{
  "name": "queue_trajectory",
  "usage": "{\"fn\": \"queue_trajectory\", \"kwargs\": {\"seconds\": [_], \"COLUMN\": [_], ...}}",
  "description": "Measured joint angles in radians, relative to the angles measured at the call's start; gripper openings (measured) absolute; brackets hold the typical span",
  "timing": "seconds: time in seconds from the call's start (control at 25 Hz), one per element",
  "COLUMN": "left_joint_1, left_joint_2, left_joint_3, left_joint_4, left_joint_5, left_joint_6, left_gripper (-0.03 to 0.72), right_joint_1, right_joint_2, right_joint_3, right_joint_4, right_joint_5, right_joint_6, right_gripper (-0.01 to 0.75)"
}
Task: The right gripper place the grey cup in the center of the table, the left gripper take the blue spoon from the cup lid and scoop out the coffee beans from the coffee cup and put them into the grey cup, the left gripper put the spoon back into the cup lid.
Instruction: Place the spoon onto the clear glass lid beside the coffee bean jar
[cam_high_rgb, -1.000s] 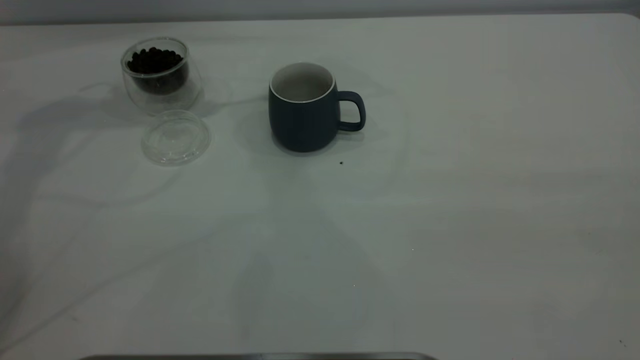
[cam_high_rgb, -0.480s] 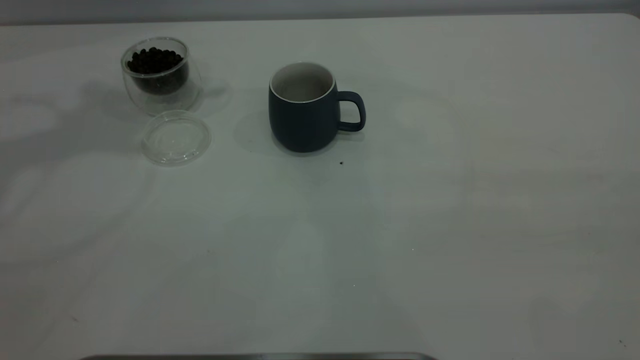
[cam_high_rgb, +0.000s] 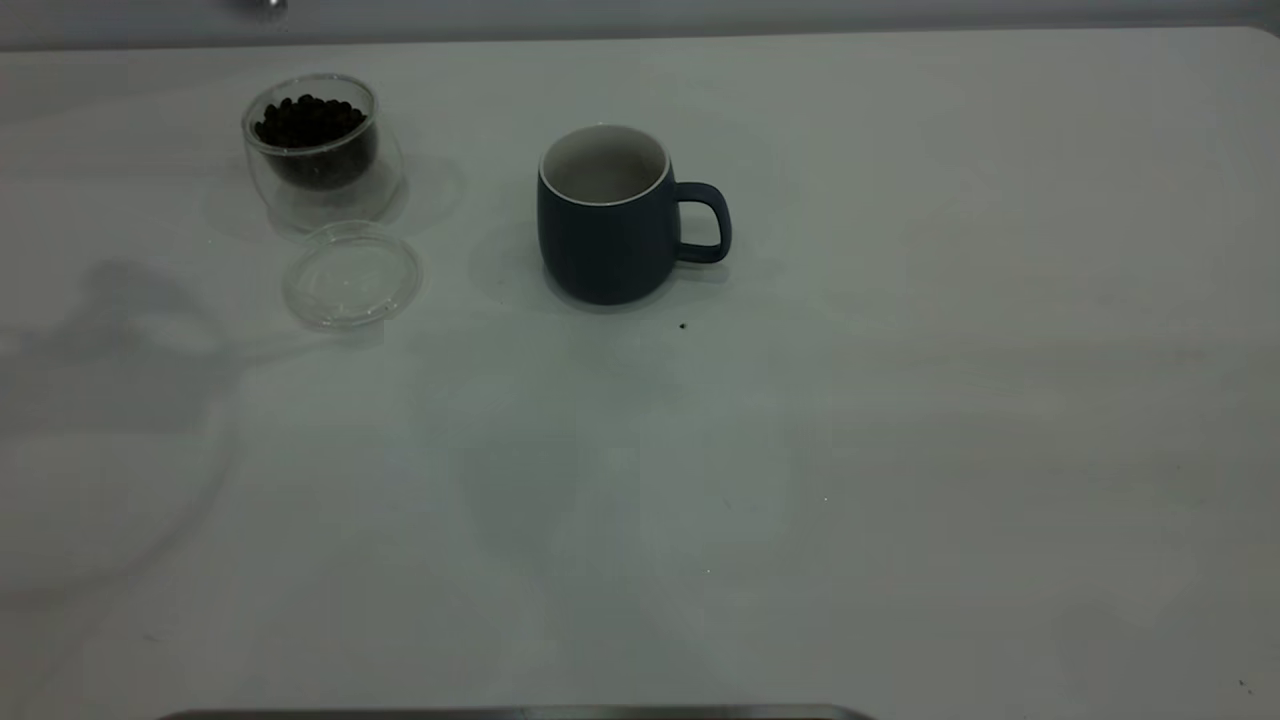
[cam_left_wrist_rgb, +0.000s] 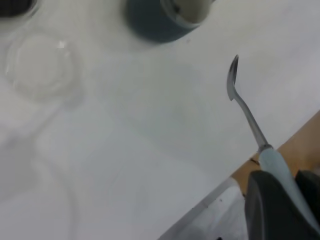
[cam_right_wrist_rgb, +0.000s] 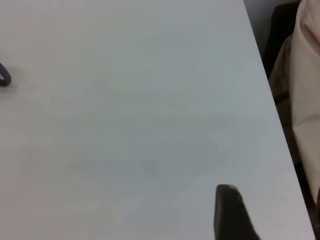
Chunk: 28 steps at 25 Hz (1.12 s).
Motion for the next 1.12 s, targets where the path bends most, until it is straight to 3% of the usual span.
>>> {"fn": "queue_trajectory", "kwargs": {"seconds": [0.16, 0.36, 0.88, 1.12], "left_joint_1": [0.095, 0.156, 0.118, 0.118], "left_joint_2": [0.128, 0.259, 0.550, 0.645], "left_joint_3": [0.013, 0.013, 0.013, 0.012], "left_joint_4": [-0.018, -0.035, -0.349, -0.438], "left_joint_5": [-0.048, -0.098, -0.243, -0.261], "left_joint_6": [0.000, 0.010, 0.296, 0.384], "left_gripper": [0.126, 0.126, 0.126, 0.126], "right_joint_1": [0.000, 0.000, 0.000, 0.000], "right_joint_2": [0.000, 0.000, 0.000, 0.000], "right_joint_3": [0.000, 0.000, 0.000, 0.000], "right_joint_4": [0.000, 0.000, 0.000, 0.000], "right_joint_5": [0.000, 0.000, 0.000, 0.000], "right_joint_6": [0.000, 0.000, 0.000, 0.000], "right_gripper": [0.362, 0.362, 0.362, 0.362]}}
